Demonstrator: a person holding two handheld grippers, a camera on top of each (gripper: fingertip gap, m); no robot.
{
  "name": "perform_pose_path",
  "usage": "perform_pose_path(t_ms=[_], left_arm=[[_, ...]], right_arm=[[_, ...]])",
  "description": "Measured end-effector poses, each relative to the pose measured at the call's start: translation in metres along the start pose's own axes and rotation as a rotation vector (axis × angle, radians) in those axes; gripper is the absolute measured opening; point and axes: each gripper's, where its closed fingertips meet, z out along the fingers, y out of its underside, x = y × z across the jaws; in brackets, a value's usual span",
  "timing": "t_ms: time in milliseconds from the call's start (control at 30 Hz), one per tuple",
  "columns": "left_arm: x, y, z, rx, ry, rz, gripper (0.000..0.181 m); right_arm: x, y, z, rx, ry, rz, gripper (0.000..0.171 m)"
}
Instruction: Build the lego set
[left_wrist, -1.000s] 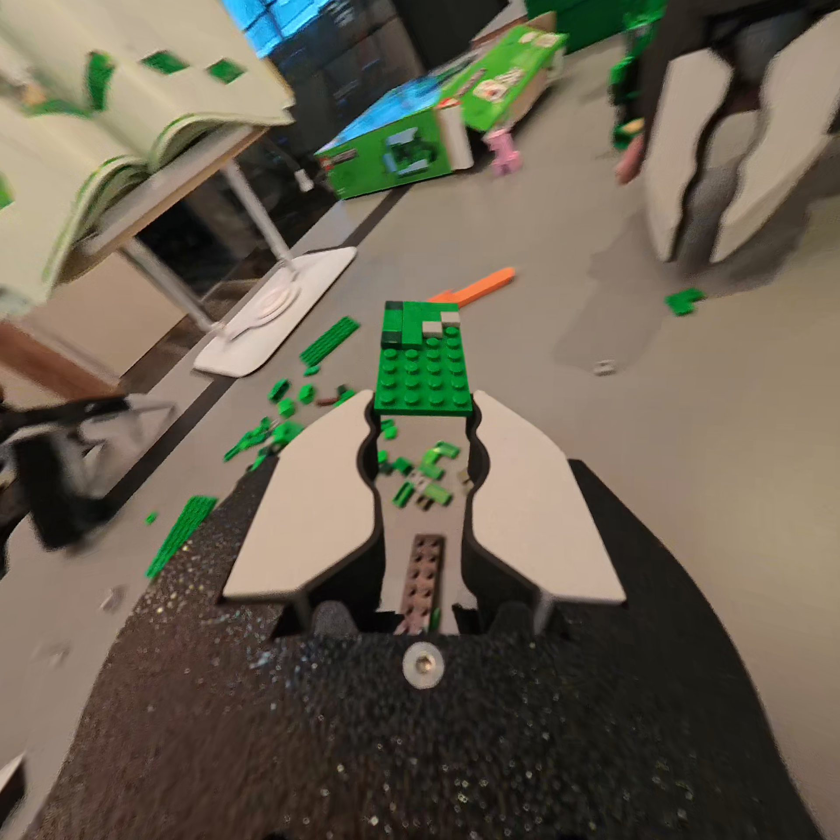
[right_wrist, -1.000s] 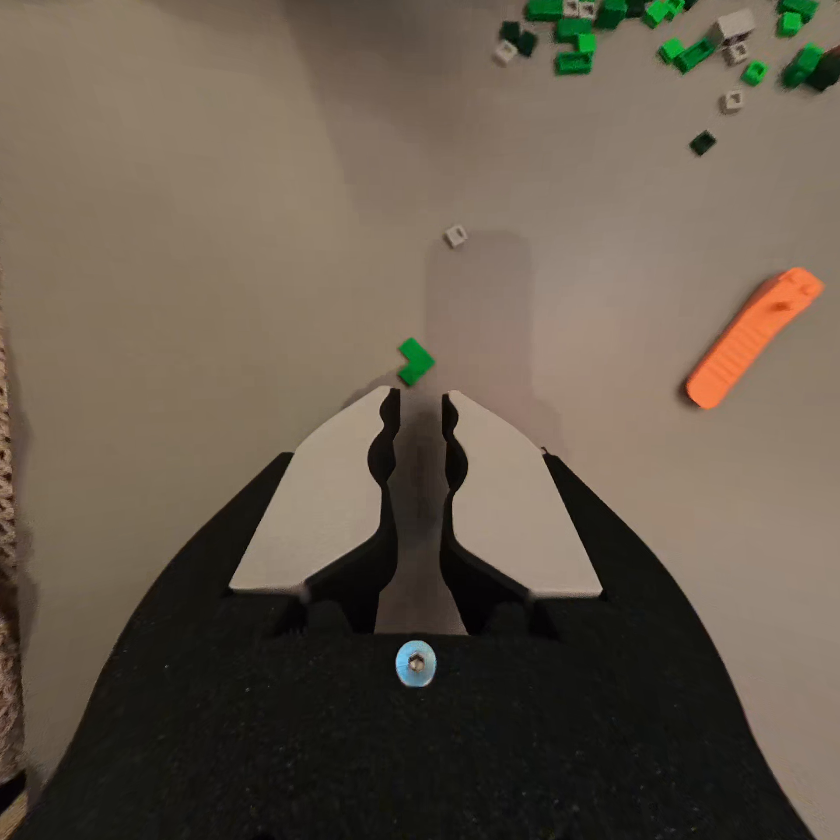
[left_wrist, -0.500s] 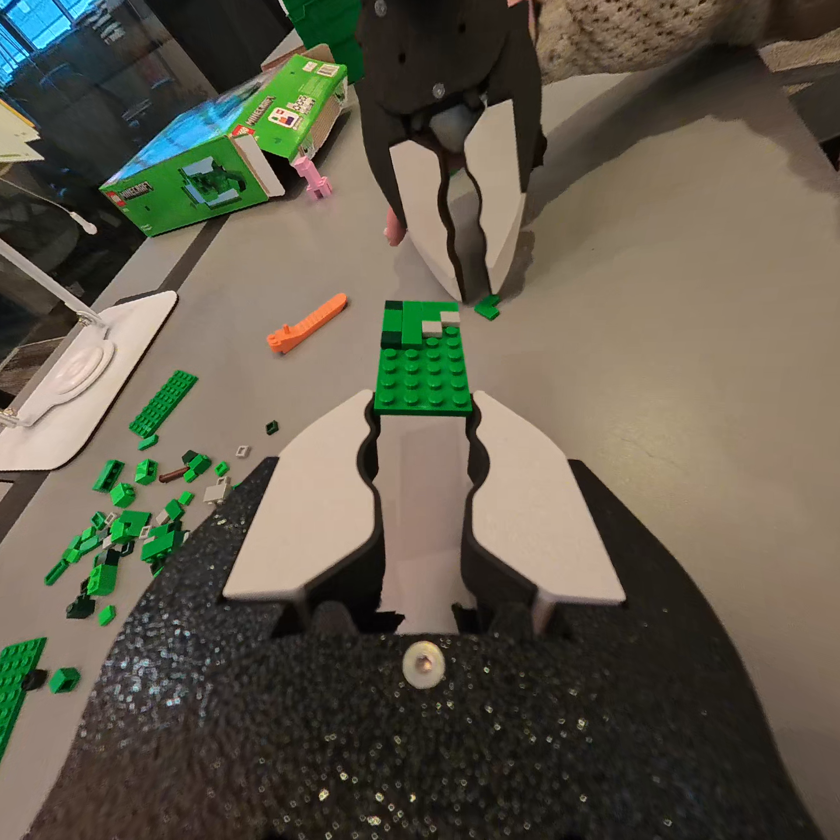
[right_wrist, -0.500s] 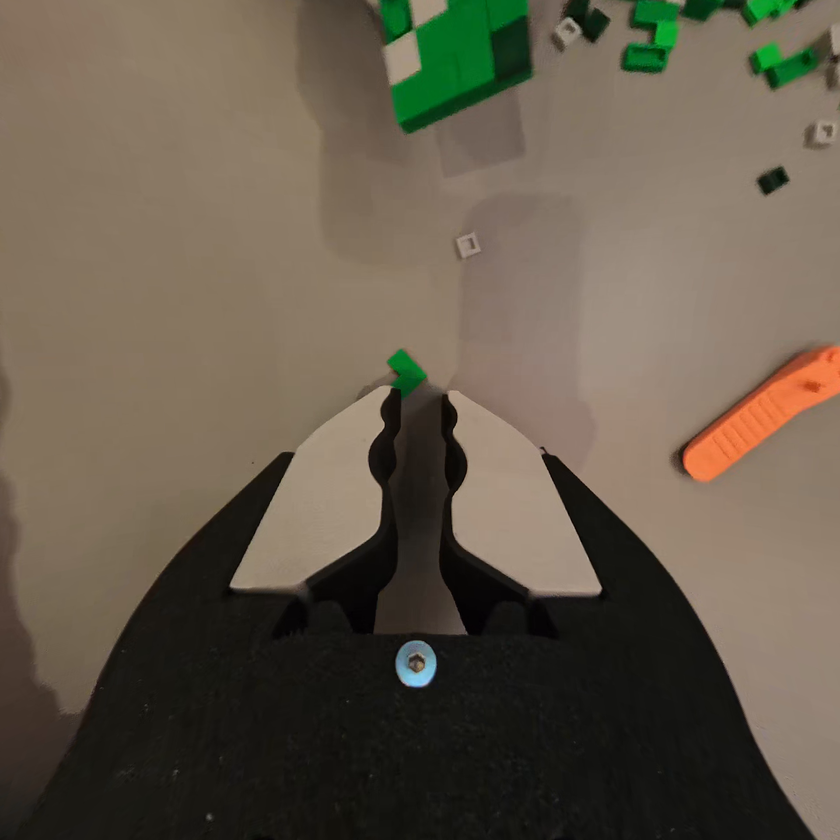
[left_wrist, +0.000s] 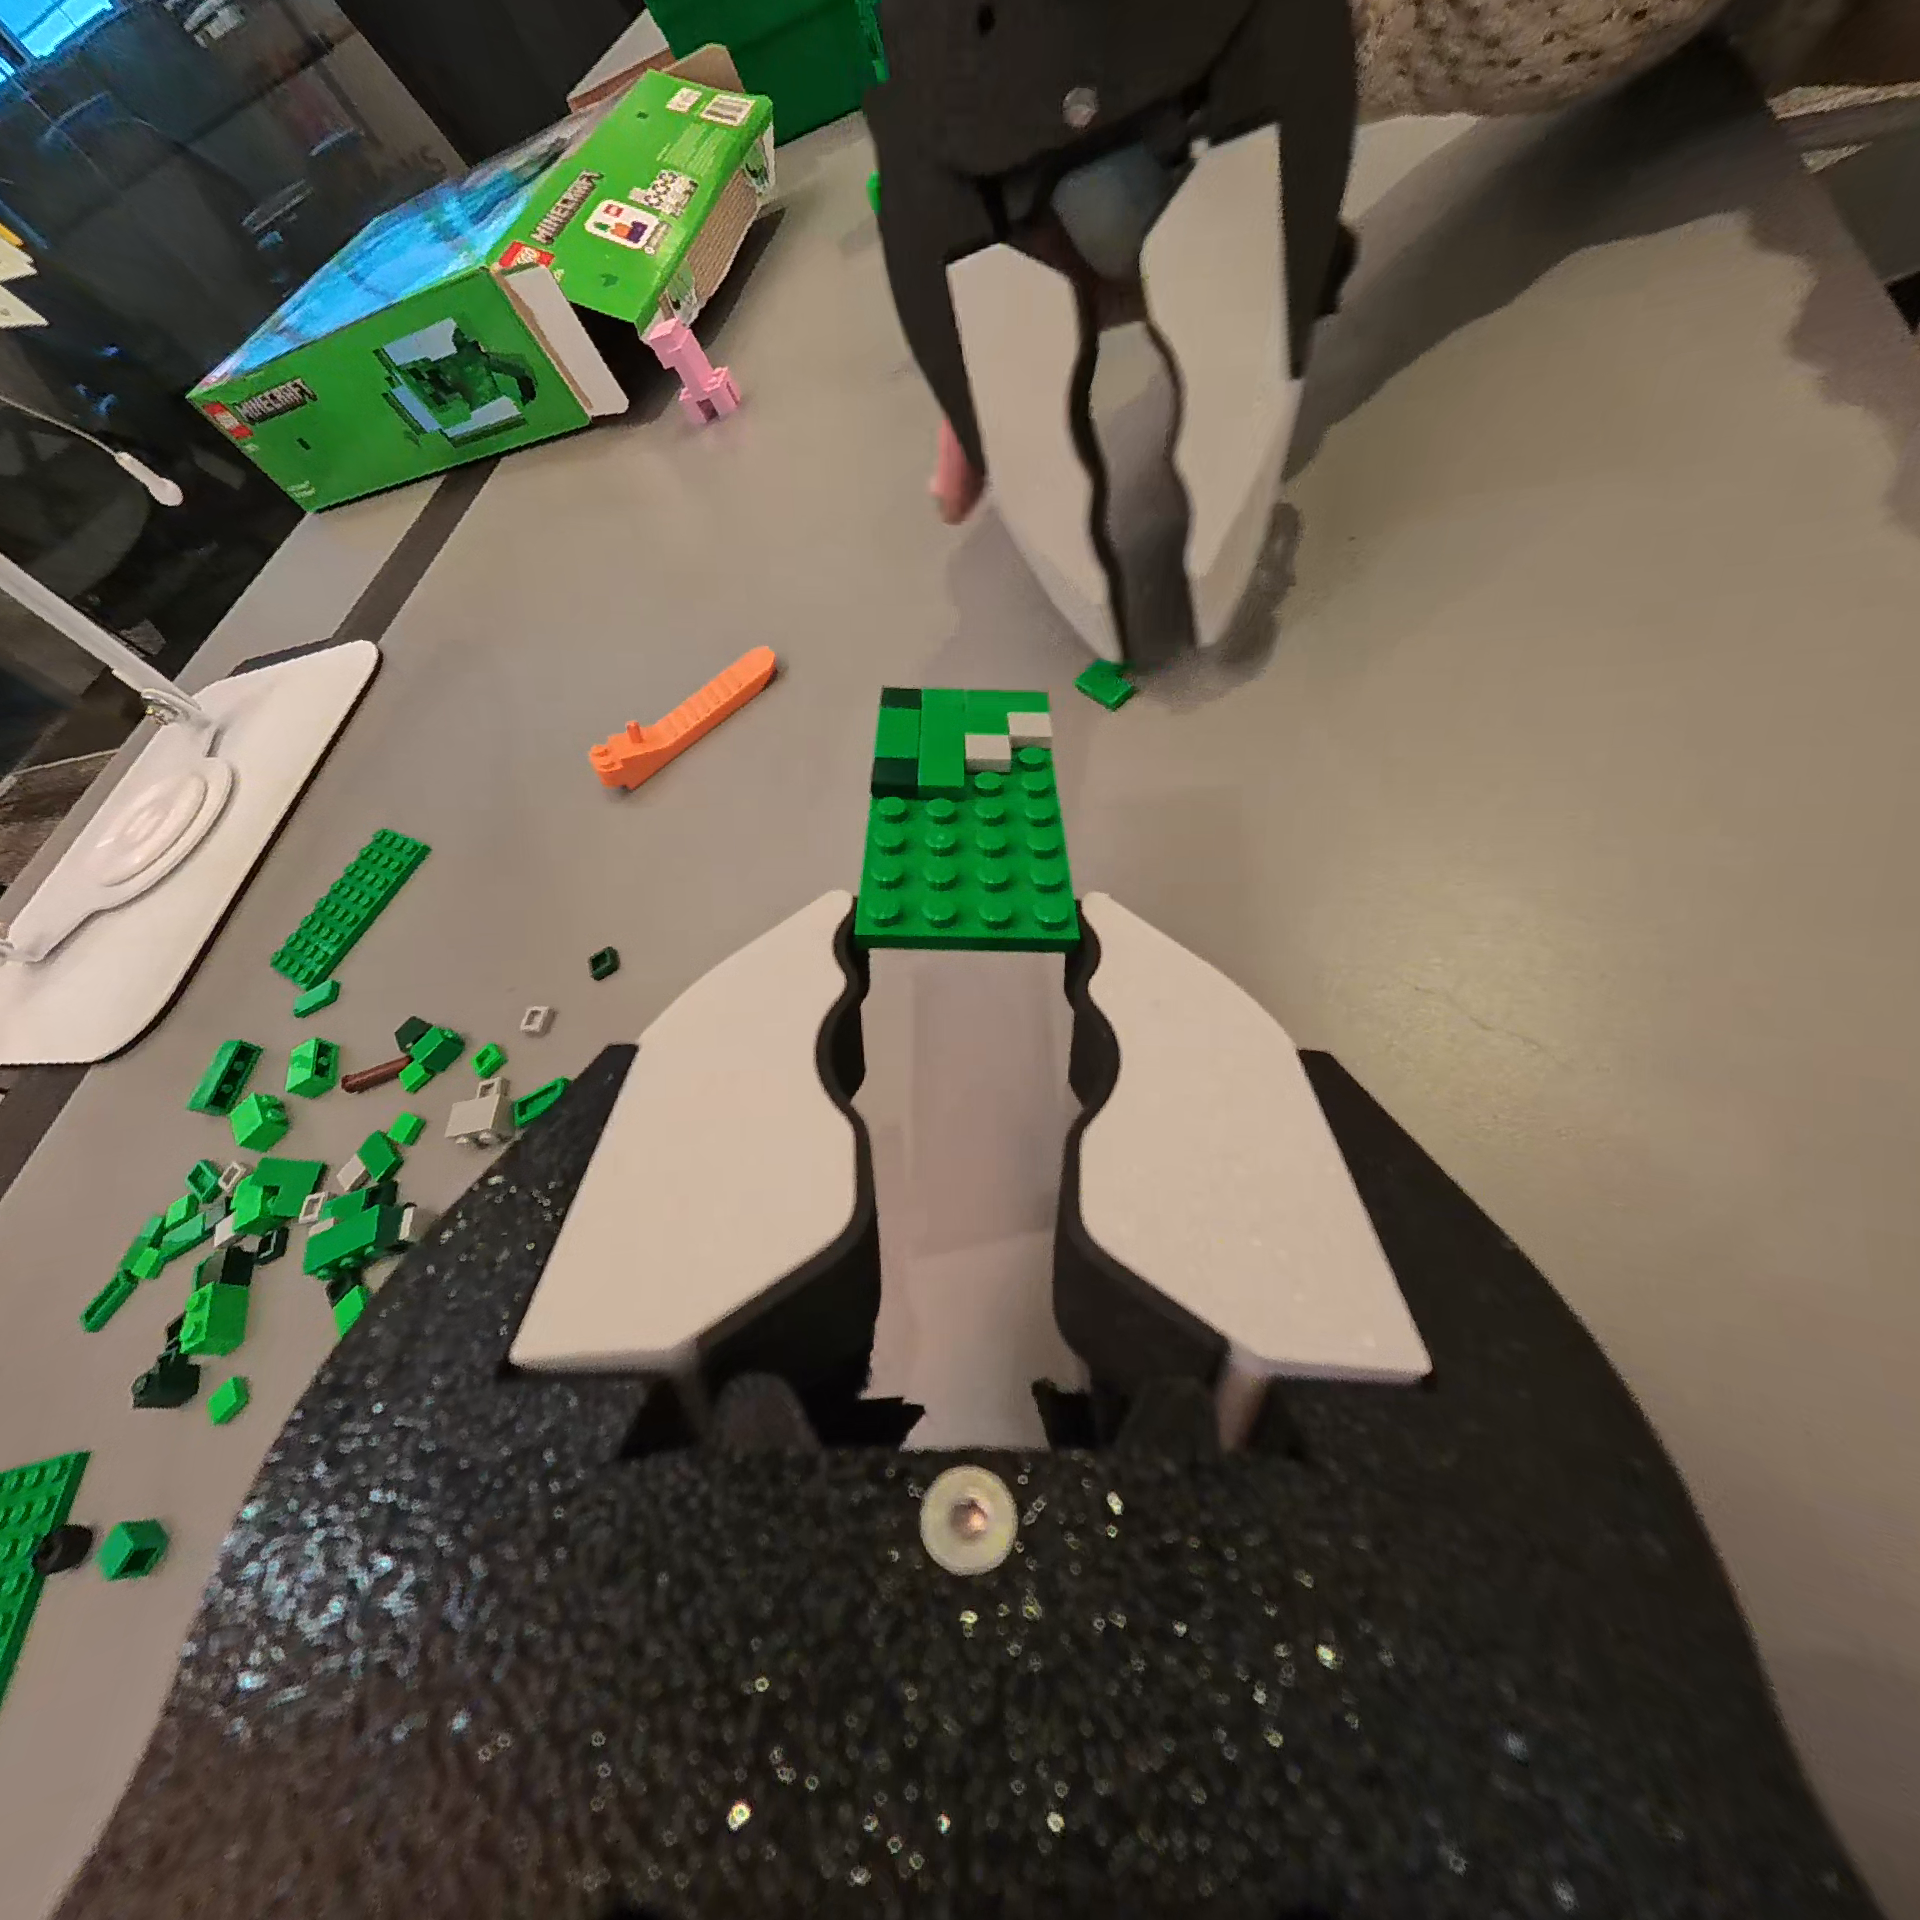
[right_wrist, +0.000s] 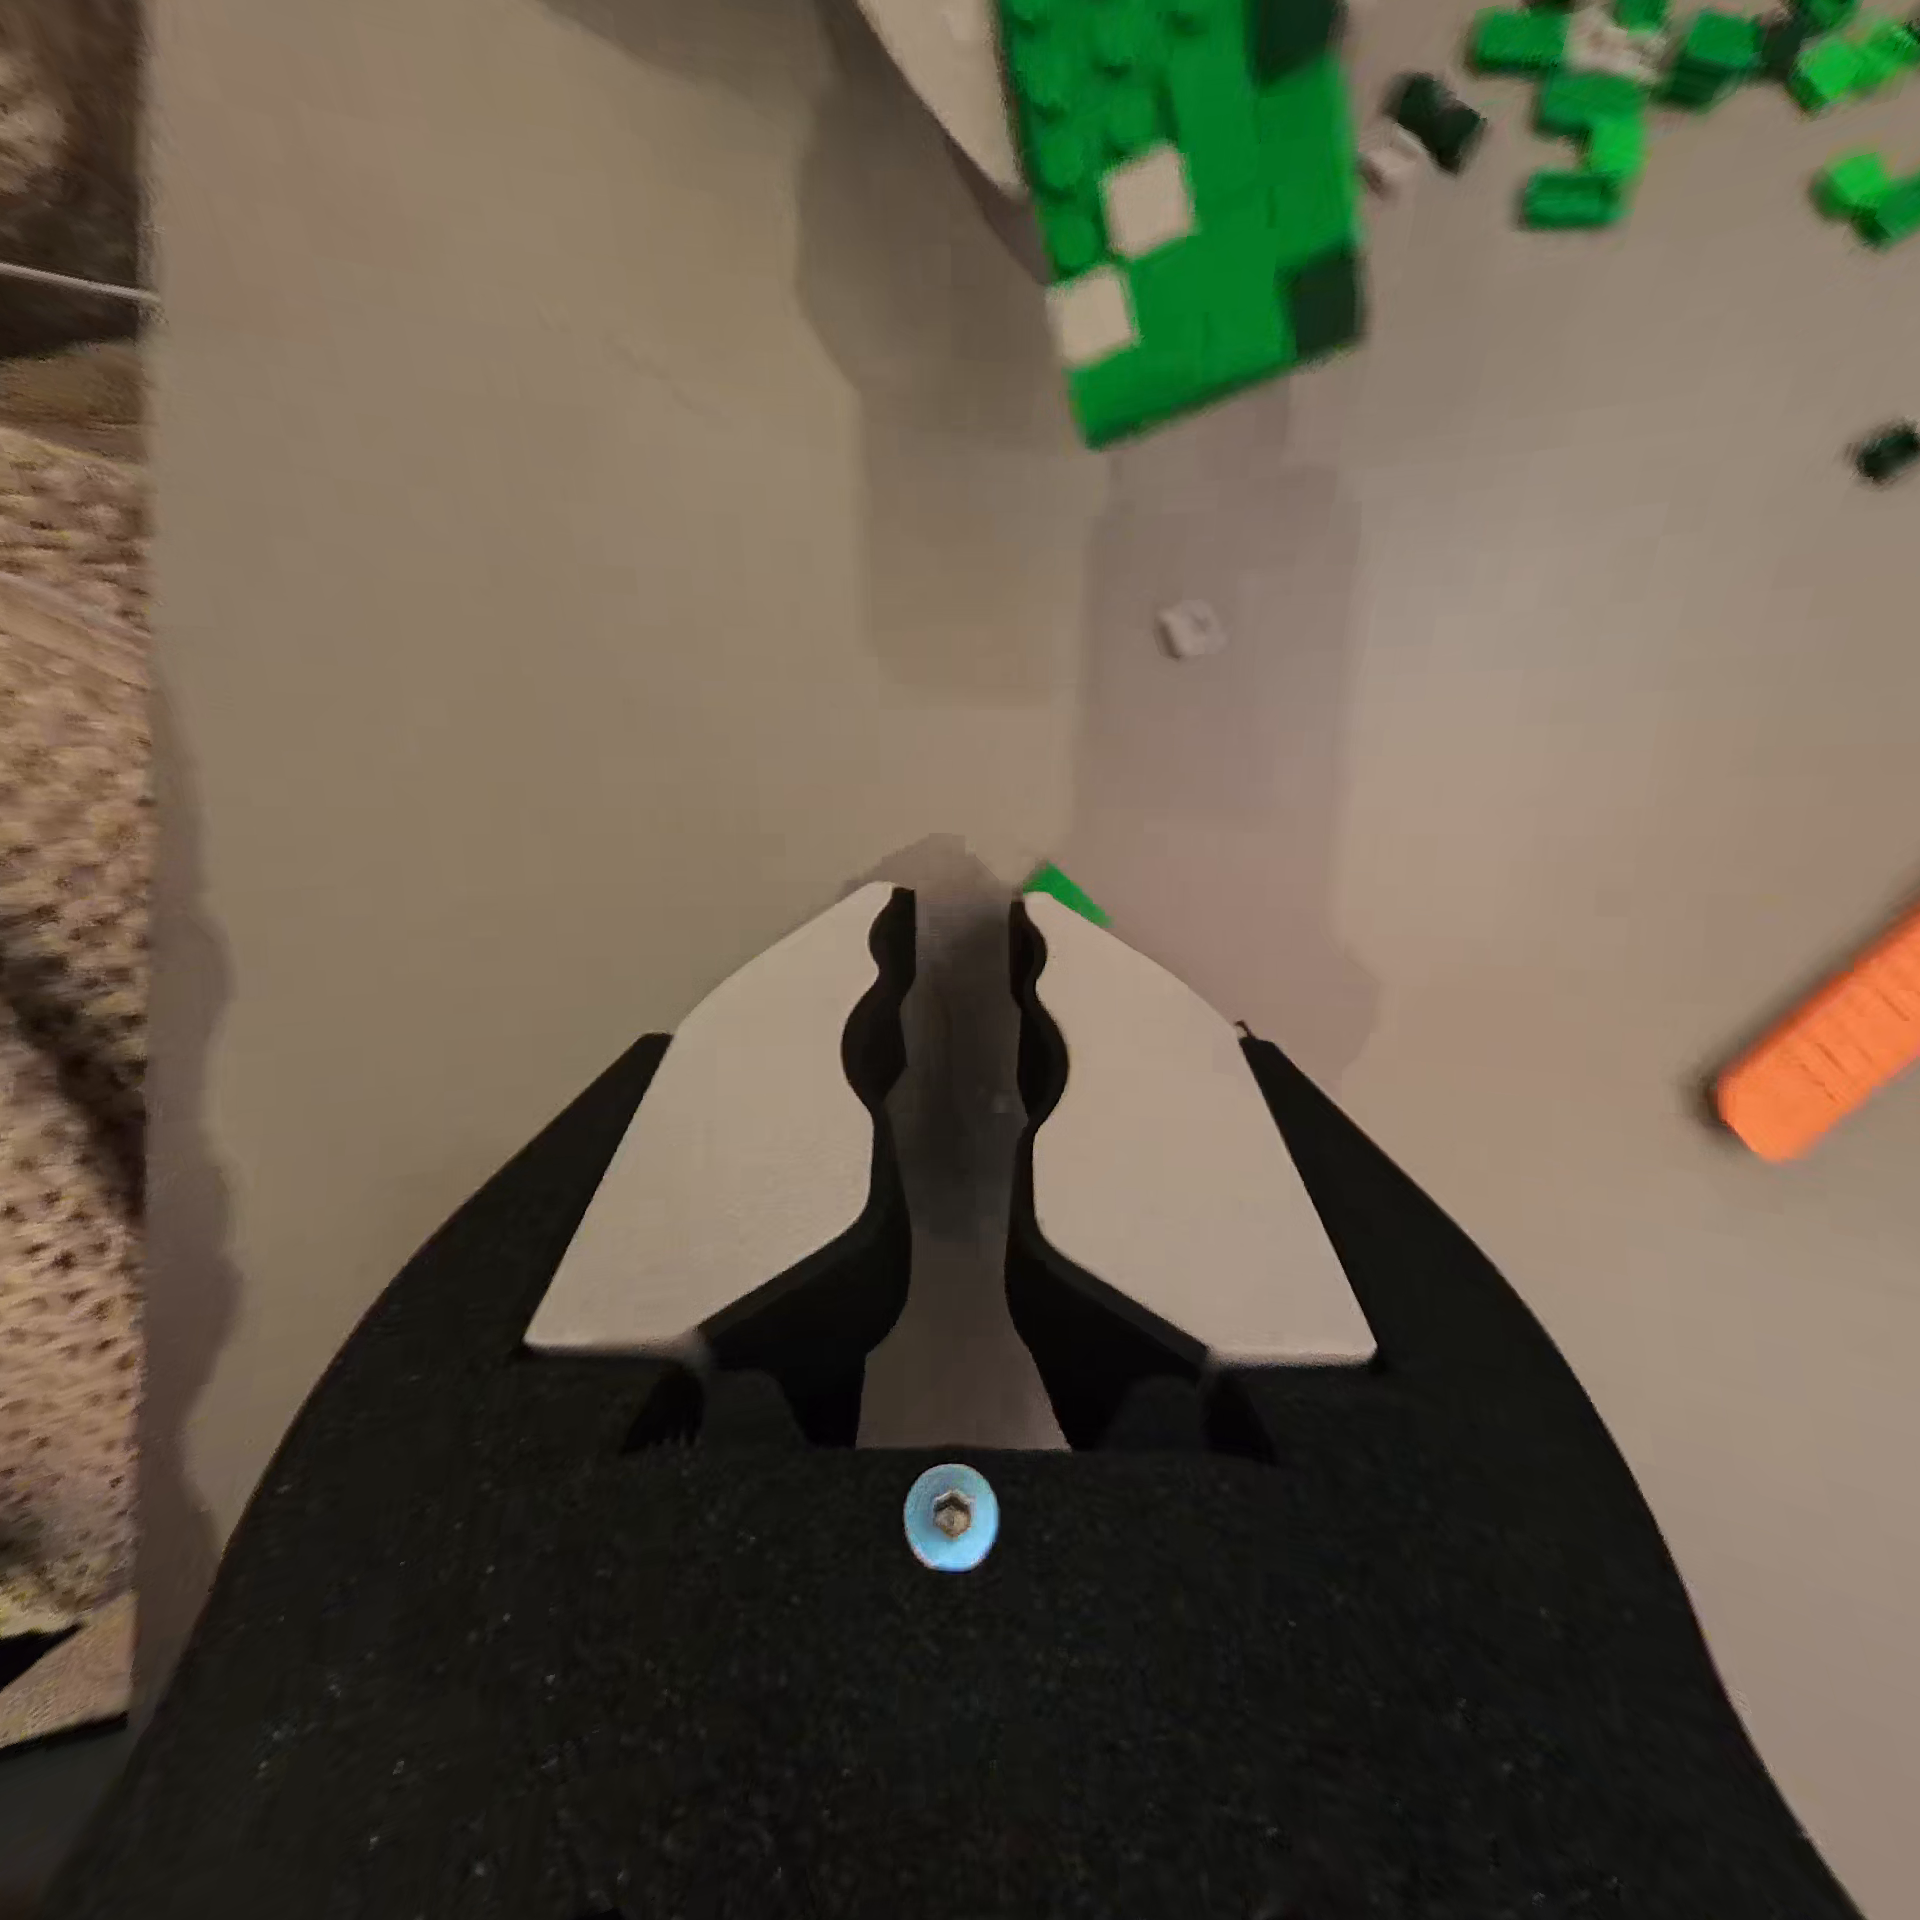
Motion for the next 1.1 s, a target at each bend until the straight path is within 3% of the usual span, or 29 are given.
perform_pose_path(t_ms=[67,200,400,700,867,1000,1100], left_arm=[[0.0,0.0,0.0,0.002,0.0,-0.003,0.035],[0.001,0.001,0.0,-0.004,0.008,-0.004,0.035],[0.003,0.003,0.001,-0.013,0.02,-0.005,0.035],[0.005,0.006,0.003,-0.024,0.031,-0.011,0.035],[0.006,0.005,0.003,-0.025,0.034,-0.009,0.035],[0.005,0.006,0.003,-0.027,0.033,-0.01,0.035],[0.006,0.006,0.004,-0.029,0.034,-0.008,0.035]], right_arm=[[-0.009,-0.006,0.0,0.025,-0.038,-0.031,0.016],[0.011,-0.012,-0.007,0.094,0.049,-0.082,0.014],[0.008,0.0,0.004,-0.004,-0.056,-0.204,0.022],[-0.001,0.018,-0.007,-0.131,-0.123,-0.112,0.02],[0.012,0.015,-0.013,-0.06,-0.039,-0.072,0.019],[0.008,0.018,-0.005,-0.094,-0.041,-0.087,0.023],[-0.012,0.0,0.005,-0.023,-0.111,-0.064,0.036]])
